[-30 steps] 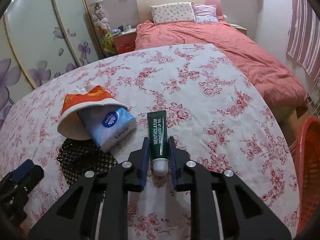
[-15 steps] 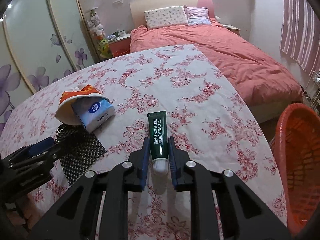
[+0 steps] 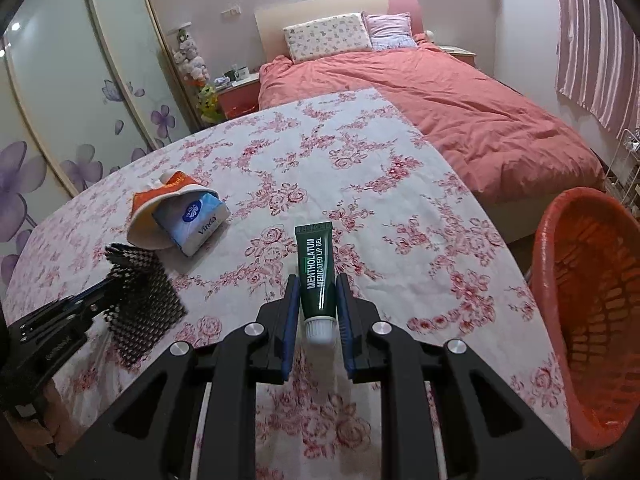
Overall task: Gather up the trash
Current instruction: 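Grasp the black mesh net with the left gripper while the right gripper holds the tube, then carry the mesh net and tube over the basket and release both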
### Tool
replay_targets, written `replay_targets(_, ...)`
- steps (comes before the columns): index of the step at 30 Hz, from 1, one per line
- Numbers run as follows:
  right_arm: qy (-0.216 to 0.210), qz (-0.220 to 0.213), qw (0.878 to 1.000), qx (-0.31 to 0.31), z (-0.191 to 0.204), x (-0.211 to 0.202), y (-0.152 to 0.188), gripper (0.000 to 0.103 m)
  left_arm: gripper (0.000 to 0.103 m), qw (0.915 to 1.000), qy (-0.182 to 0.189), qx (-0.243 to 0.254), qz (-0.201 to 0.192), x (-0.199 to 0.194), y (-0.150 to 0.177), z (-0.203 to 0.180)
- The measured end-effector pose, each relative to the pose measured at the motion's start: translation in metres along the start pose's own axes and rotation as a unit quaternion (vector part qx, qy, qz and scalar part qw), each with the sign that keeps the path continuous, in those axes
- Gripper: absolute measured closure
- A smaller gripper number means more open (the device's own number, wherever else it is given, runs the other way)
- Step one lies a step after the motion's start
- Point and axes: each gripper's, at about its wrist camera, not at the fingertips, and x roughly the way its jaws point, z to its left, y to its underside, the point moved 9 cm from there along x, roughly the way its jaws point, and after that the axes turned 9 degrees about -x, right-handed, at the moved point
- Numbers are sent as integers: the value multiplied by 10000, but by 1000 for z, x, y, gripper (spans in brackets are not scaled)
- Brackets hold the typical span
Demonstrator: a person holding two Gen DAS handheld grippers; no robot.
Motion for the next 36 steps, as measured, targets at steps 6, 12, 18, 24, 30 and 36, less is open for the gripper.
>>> replay_targets(6,71,-264,9996,-23,-5,-27,0,84,94,9992,176,-9,-367,-45,-3,-2)
replay_targets(12,193,-614,9979,34,-16,-64,-2,84,94,9969,419,118,-655,-82,-8,-28)
replay_targets(18,442,-1042,9935,85,-37,-109,2,84,94,9940,694,284,-802,-108,-4,-70)
replay_targets(24,957,-1603,9824,24,-58,-154,4,84,94,9901,1008,475,-854,-125,5,-119)
replay_targets(30,1403,-1995,9698,97,-84,-181,6,84,94,9850,1386,642,-799,-131,17,-173)
replay_targets(36,1744,-2201,9588,432,-125,-196,10,84,94,9782,1781,798,-710,-131,28,-227)
